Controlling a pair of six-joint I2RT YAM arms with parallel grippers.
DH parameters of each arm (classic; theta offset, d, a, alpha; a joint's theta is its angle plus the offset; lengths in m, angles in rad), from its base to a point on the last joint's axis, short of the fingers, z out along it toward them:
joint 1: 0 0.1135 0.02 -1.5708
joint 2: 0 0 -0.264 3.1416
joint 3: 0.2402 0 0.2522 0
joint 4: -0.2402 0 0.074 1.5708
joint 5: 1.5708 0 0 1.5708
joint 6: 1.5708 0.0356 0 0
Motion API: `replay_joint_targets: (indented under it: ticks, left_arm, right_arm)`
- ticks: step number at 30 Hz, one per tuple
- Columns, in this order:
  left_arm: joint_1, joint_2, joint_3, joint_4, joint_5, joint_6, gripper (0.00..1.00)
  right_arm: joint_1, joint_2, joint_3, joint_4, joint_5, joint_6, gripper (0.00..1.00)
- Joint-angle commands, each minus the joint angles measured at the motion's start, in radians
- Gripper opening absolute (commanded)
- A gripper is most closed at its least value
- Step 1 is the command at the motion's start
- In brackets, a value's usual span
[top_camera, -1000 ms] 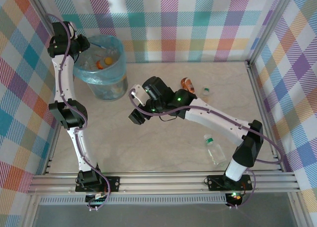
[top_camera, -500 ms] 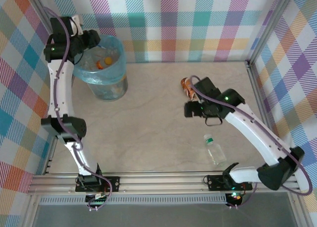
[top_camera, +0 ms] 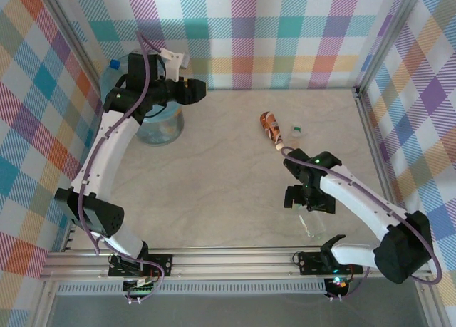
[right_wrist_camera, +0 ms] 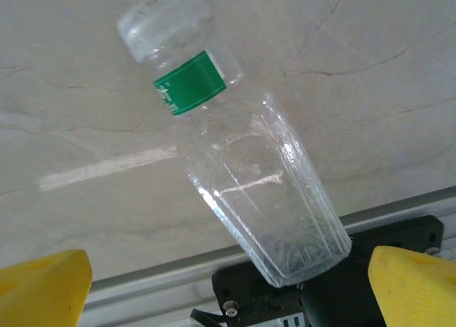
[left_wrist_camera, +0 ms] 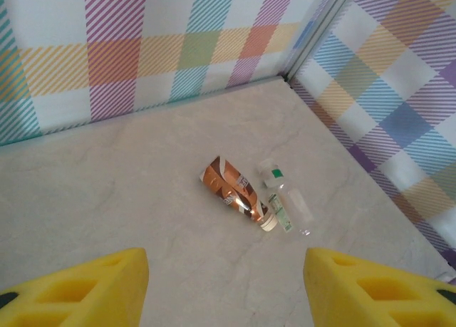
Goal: Put the plastic bottles in the bin
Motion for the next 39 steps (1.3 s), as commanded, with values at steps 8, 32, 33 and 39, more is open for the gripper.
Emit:
replay_joint_targets:
  ticks: [8, 32, 33, 39]
  left_arm:
    - [-0.005, 0.006, 0.042, -0.002, -0.021, 0.02, 0.61]
    - [-0.005, 0.128, 0.272, -0.202, 0.218, -0.077, 0.62]
    - [-0.008, 0.14, 0.269, -0.192, 0.299, -0.097, 0.62]
    - [-0.095, 0.145, 0.262, -0.206, 0.48, -0.079, 0.73]
  right_arm:
    - [-0.102, 0.108, -0.125, 0.182, -0.111, -0.021, 0.97]
    - [-0.05, -0.053, 0.17, 0.408, -0.405, -0.234, 0.51]
    - [-0.038, -0.066, 0.199, 0.458, -0.443, -0.257, 0.51]
    - [0.045, -0.065, 0.338, 0.676, -0.514, -0.372, 0.51]
